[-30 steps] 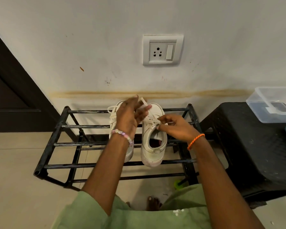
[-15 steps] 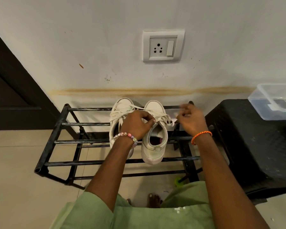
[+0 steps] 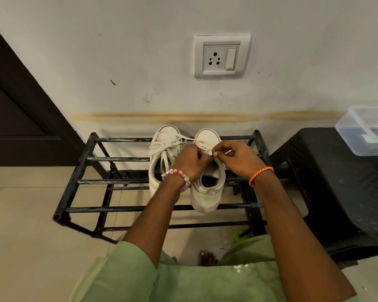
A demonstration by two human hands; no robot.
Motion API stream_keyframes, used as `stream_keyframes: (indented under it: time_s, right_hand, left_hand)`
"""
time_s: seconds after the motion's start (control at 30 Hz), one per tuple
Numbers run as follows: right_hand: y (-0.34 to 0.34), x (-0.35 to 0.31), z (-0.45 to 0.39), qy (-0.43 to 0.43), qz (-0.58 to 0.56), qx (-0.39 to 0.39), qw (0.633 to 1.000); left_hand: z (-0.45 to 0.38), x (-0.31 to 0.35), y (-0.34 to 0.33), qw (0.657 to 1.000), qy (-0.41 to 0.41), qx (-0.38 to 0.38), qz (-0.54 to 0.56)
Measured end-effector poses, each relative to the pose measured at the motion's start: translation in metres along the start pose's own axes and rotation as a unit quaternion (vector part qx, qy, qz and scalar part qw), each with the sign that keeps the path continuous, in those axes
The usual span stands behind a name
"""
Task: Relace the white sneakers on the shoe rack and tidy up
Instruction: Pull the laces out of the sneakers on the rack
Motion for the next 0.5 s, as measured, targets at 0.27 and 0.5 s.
stream_keyframes:
  time_s: [0.27,0.5]
  right_hand:
    - [-0.003,-0.005,-0.002,-0.008,-0.029,-0.030,0.999]
    - [-0.006,-0.006,-0.008,-0.129,-0.231,0.022,0.964]
  left_hand:
    - [-0.006,-0.005,-0.012,0.998,0.018,-0.057,-0.030]
    - [-0.004,-0.007,-0.006,0.999,-0.041,-0.030,0.013]
Point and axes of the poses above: each hand's wrist, its own z-axis away from the middle knuckle, its own y-axis out of the back of the hand, x = y × z, the point moved 4 cm from there along -z, towards the middle knuckle, and after that the axes turned 8 degrees about y, right-handed, at the moved point
